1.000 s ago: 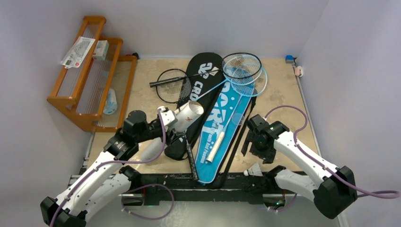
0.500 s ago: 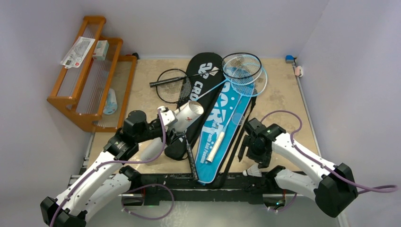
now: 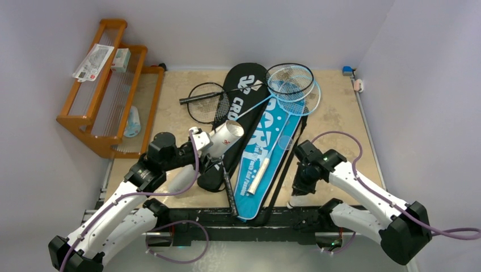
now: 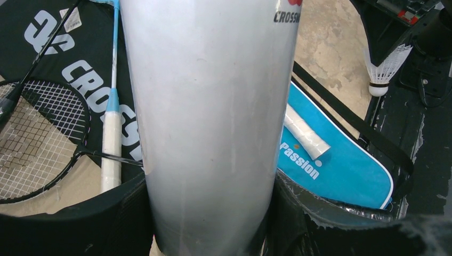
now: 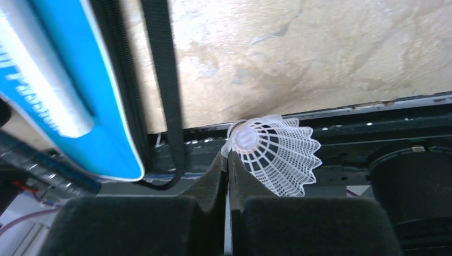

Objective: Pack up the badminton gear
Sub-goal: Pick up the shuttlecock at the center of the board, then place the shuttlecock at the shuttle tube.

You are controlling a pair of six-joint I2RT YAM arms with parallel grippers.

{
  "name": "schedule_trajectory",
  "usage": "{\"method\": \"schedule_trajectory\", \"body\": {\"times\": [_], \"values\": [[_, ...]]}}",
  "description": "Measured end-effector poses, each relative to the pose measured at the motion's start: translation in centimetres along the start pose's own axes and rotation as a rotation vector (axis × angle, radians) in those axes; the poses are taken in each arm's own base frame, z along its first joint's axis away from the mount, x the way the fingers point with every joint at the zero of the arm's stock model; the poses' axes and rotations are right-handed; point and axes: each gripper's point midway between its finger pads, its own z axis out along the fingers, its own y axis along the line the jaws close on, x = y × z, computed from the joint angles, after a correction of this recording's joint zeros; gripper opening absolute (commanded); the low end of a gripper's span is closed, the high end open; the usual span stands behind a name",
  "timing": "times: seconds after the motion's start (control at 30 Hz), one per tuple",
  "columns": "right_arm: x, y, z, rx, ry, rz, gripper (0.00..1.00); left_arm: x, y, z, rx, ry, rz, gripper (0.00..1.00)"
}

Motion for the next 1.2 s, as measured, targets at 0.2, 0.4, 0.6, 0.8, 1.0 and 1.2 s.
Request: {"method": "schedule_trajectory", "body": {"times": [0.2,0.4,0.6,0.8,1.0,1.2], "values": [[-1.2,3.9,-3.5,-0.185,-0.062,-0.068,0.00,0.0,0.0,0.0,-0.001,0.000,0.000,0.45],[-4.6,11.5,-12.0,-0.541,-0.290,-0.264,0.00,-0.1,-0.3,0.0,0.017,-0.005,0.001,0.44],[-6.8,17.7,-20.7,-0.846,-0.549,-0.494,0.00,-0.5,-1.1,-0.1,0.058,-0.023,0.006,0.45],[-7.0,21.4,-28.2,-1.055,-0.745,-0.719,0.00,-0.7,-2.0,-0.1,0.110,-0.036,0.007,0.45],[-5.7,23.1,-30.8,-1.165,-0.770,-0.874,0.00,-0.9,-2.3,-0.1,0.128,-0.043,0.008,0.44],[-4.3,24.5,-29.6,-1.222,-0.640,-0.990,0.00,-0.9,-2.3,-0.1,0.129,-0.045,0.010,0.44]]}}
